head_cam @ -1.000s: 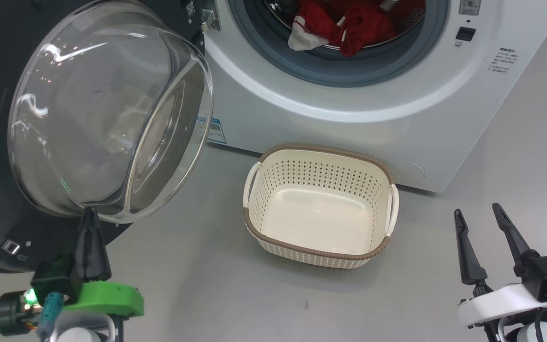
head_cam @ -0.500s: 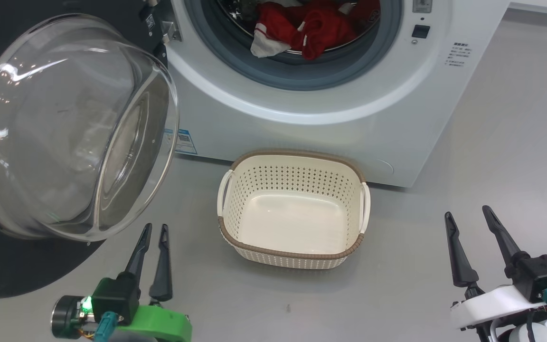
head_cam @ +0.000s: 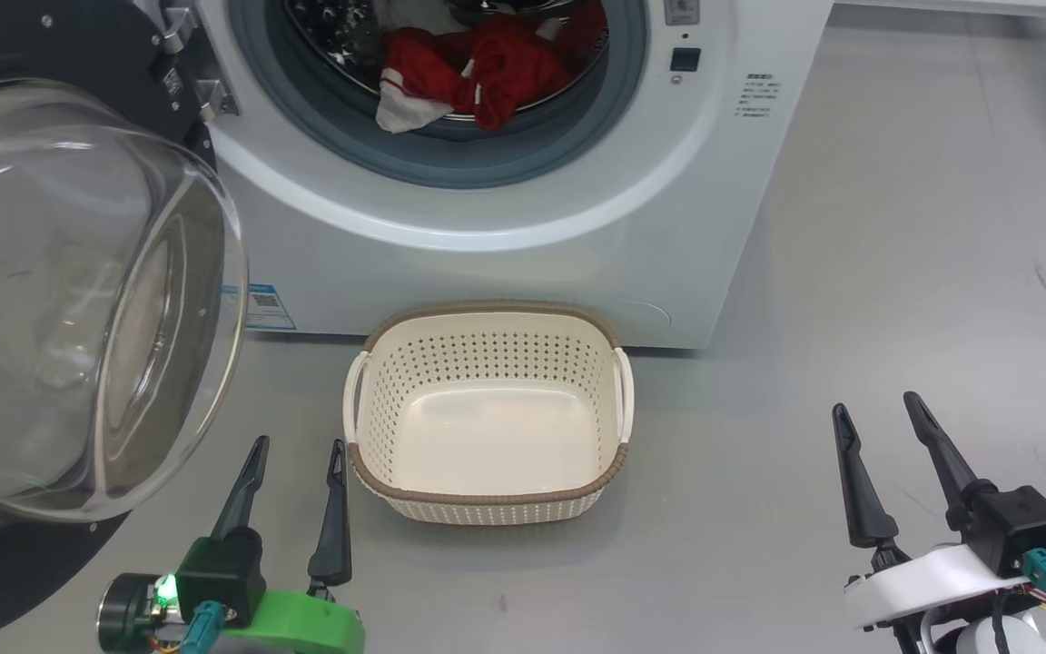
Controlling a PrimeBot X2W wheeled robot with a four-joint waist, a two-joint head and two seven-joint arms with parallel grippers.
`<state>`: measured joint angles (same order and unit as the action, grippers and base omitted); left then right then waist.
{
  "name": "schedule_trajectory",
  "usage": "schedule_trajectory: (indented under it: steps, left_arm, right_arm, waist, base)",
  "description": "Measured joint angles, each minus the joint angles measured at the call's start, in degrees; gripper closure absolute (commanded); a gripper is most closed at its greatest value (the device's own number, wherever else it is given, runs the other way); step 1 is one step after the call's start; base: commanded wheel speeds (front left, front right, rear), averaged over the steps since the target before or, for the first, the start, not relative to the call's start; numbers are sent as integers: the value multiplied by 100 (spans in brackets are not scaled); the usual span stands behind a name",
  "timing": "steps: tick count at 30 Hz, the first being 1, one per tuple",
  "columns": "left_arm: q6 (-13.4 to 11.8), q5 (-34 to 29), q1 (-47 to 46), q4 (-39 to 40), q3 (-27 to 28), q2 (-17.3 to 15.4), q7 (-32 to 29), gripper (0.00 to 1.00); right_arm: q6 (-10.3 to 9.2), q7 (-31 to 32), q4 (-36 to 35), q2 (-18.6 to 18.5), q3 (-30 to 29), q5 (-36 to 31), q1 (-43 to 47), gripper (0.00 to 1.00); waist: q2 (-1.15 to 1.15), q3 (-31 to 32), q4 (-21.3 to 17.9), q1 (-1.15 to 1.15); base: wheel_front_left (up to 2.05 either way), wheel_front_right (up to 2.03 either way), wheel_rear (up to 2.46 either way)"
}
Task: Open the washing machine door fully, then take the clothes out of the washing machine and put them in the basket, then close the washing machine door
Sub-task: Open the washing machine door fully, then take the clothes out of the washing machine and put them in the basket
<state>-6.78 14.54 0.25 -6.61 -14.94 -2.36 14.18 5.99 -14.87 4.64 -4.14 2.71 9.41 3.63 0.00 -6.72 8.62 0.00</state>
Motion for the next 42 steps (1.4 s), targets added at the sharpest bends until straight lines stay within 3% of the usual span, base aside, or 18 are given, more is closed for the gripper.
schedule_trajectory:
  steps: [15,42]
  left_arm:
    - [0,13,-6,-34,-36,-4,-7,0]
    - [0,10,-29,-120,-75,-7,-49,0]
  right_arm:
    - [-9,0,3,36,-197,116,0,0]
    - [-8,0,-4,54,-263,118,-1,0]
  waist:
    - [0,-58,-614,0]
    - [0,-71,-582,0]
  base:
    - [0,0,0]
    - [0,0,0]
